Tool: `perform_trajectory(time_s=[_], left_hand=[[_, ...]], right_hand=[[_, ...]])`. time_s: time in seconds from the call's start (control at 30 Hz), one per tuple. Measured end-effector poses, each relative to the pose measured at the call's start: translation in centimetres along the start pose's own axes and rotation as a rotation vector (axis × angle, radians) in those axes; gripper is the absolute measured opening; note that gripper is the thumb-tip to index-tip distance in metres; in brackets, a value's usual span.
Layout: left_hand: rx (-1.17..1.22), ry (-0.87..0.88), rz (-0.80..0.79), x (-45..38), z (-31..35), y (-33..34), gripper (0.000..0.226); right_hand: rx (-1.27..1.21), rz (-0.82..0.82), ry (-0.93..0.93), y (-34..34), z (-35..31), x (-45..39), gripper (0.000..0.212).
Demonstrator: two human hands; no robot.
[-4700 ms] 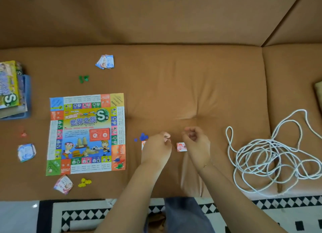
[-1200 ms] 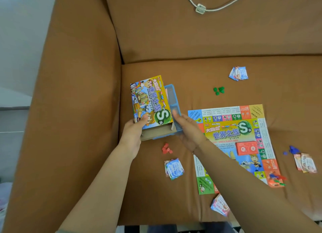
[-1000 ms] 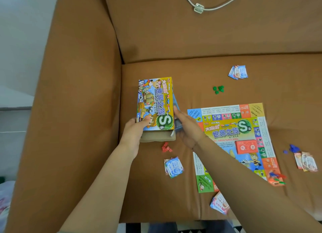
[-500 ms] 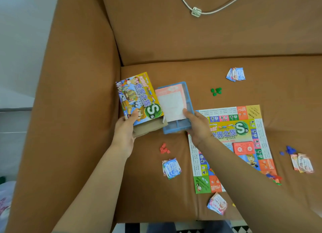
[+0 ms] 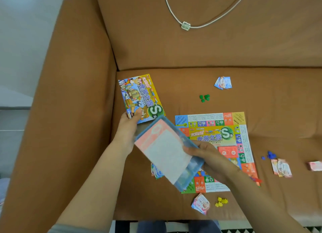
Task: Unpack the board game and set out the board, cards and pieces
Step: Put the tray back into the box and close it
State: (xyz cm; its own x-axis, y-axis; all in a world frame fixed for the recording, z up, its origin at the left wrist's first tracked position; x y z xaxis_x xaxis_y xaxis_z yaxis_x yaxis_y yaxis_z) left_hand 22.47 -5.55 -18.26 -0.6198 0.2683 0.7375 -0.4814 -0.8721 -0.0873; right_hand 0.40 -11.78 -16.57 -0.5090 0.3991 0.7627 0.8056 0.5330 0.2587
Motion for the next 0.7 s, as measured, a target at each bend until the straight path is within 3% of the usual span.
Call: perform_trajectory(time_s=[0.23, 0.57, 0.7], left_hand=[[0.015, -0.122, -0.055, 1.8, -2.7, 0.8, 0.041], [0.119, -0.095, -0.096, 3.1, -4.0, 0.6, 0.046], [0.051, -0.101, -0.196, 4.2, -4.1, 1.4, 0.050]], right_hand=[[0.097, -0.028, 0.085, -1.5, 1.3, -0.4, 0.036], [0.179, -0.047, 0.199, -2.5, 3.1, 0.4, 0.020], [0.038, -0.012, 0.179, -2.7, 2.6, 0.2, 0.015]])
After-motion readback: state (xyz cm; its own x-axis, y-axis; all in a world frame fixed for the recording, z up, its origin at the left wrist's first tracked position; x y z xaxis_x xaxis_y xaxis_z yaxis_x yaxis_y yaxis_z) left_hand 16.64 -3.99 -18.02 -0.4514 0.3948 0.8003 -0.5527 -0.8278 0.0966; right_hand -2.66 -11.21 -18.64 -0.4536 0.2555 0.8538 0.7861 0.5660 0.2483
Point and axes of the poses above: each hand's wrist, its own x-axis away from the middle knuckle, its own y-axis out of the palm, z = x × y, the point moved 10 cm from there along -x, towards the middle knuckle, and after that the axes turned 10 degrees about z, right-handed, at the moved point
